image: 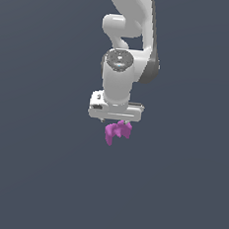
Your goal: Pick up the object and move it to a goal position.
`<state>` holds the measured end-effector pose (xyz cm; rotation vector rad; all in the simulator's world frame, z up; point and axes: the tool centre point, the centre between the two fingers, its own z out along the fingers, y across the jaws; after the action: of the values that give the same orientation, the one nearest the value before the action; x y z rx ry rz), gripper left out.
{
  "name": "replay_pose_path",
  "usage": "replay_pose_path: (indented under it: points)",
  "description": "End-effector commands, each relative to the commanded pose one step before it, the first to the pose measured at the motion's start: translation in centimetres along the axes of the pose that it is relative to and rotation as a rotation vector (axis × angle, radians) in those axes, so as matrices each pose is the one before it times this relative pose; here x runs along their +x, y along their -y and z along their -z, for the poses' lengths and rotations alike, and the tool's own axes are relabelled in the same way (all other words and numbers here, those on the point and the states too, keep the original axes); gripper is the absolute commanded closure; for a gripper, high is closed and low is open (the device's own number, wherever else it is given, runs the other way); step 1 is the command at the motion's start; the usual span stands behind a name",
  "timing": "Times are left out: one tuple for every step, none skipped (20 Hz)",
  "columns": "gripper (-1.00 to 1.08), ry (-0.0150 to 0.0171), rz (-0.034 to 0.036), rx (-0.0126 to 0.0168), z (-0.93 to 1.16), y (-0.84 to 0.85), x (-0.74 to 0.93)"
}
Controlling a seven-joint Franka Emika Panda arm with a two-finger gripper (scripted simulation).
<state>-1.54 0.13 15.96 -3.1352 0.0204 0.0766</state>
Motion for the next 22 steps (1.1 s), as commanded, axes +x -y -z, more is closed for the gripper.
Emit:
replay_pose_path:
  points:
    - [-0.92,-0.00048,-0.00509,0.0002,-0.002,0.078,0.004]
    - [-0.92,-0.0002,-0.00512,0.0,-0.009,0.014,-0.002]
    - [-0.92,-0.00019,-0.00655,-0.00007,-0.012,0.006,-0.005]
    - [-0.92,-0.0002,-0.00787,-0.00011,-0.015,0.007,-0.007]
    - [-0.92,-0.00027,-0.00918,-0.0001,-0.017,0.01,-0.007]
    - [-0.92,-0.00037,-0.01044,-0.00005,-0.018,0.02,-0.006]
    - [-0.92,-0.00047,-0.01173,0.00001,-0.019,0.028,-0.006]
    - [-0.92,-0.00056,-0.01298,0.00005,-0.021,0.036,-0.006]
    - [-0.92,-0.00062,-0.01426,0.00006,-0.023,0.038,-0.007]
    - [-0.92,-0.00065,-0.01553,0.00005,-0.025,0.038,-0.009]
    - [-0.92,-0.00068,-0.01684,0.00004,-0.027,0.039,-0.011]
    - [-0.92,-0.00074,-0.01815,0.00005,-0.029,0.04,-0.012]
    - [-0.92,-0.0008,-0.01945,0.00007,-0.031,0.045,-0.014]
    - [-0.92,-0.00087,-0.02077,0.0001,-0.033,0.048,-0.016]
    - [-0.92,-0.00092,-0.02209,0.00012,-0.034,0.05,-0.018]
    - [-0.92,-0.00098,-0.02343,0.00015,-0.036,0.052,-0.02]
    - [-0.92,-0.00104,-0.02476,0.00018,-0.038,0.054,-0.022]
    - [-0.92,-0.00109,-0.02585,0.00021,-0.039,0.056,-0.025]
    - [-0.92,-0.0011,-0.02602,0.00024,-0.039,0.055,-0.026]
    - [-0.92,-0.0011,-0.02602,0.00026,-0.038,0.054,-0.028]
    - [-0.92,-0.00111,-0.02602,0.00029,-0.038,0.053,-0.029]
    - [-0.92,-0.00111,-0.02602,0.00032,-0.037,0.052,-0.03]
